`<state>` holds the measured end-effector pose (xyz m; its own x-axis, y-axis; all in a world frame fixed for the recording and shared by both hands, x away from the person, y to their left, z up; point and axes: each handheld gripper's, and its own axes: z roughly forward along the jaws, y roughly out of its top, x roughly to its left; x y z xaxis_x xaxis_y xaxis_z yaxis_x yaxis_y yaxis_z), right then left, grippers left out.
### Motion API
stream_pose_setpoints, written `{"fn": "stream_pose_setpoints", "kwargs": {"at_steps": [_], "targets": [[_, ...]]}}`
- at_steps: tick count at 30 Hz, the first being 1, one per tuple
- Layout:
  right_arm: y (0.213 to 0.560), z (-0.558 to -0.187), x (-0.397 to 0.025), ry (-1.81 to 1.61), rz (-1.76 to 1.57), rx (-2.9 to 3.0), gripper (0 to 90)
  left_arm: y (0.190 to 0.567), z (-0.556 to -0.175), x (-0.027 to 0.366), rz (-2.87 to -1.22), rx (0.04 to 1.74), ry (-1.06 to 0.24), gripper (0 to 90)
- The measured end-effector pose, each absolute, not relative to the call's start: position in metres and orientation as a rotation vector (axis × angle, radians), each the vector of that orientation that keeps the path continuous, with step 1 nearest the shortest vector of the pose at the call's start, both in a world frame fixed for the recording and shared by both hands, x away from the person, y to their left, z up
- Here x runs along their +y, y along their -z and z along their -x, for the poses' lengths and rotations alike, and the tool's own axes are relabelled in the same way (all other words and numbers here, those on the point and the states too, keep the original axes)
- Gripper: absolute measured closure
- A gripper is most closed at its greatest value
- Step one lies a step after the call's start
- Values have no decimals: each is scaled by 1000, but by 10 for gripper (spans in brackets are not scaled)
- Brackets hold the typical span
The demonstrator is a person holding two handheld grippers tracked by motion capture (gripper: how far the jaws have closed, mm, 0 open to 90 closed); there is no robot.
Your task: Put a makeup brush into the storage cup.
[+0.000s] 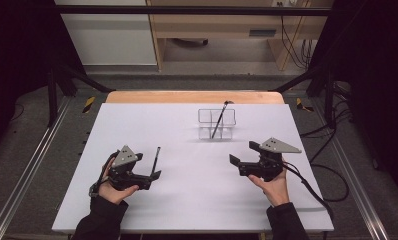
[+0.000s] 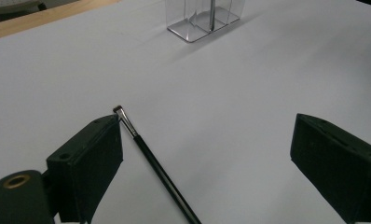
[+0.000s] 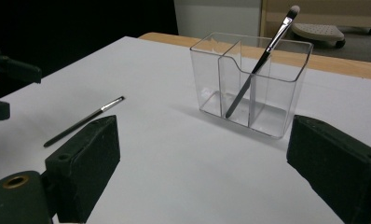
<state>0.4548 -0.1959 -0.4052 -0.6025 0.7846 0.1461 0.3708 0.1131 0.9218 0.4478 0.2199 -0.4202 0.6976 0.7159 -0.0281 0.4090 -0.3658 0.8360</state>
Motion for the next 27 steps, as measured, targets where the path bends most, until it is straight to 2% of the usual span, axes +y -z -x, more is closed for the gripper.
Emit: {"fn": "stream_pose_setpoints", "kwargs": {"at_steps": [9,27], "targets": [[412,-441,-208,-1498,-1156,2005,102,421,-449,220,-2008,875,-432,84],[415,-437,-214,-1504,-1190,1979,100,424,-465,214,-2064,944,-409,108]]}}
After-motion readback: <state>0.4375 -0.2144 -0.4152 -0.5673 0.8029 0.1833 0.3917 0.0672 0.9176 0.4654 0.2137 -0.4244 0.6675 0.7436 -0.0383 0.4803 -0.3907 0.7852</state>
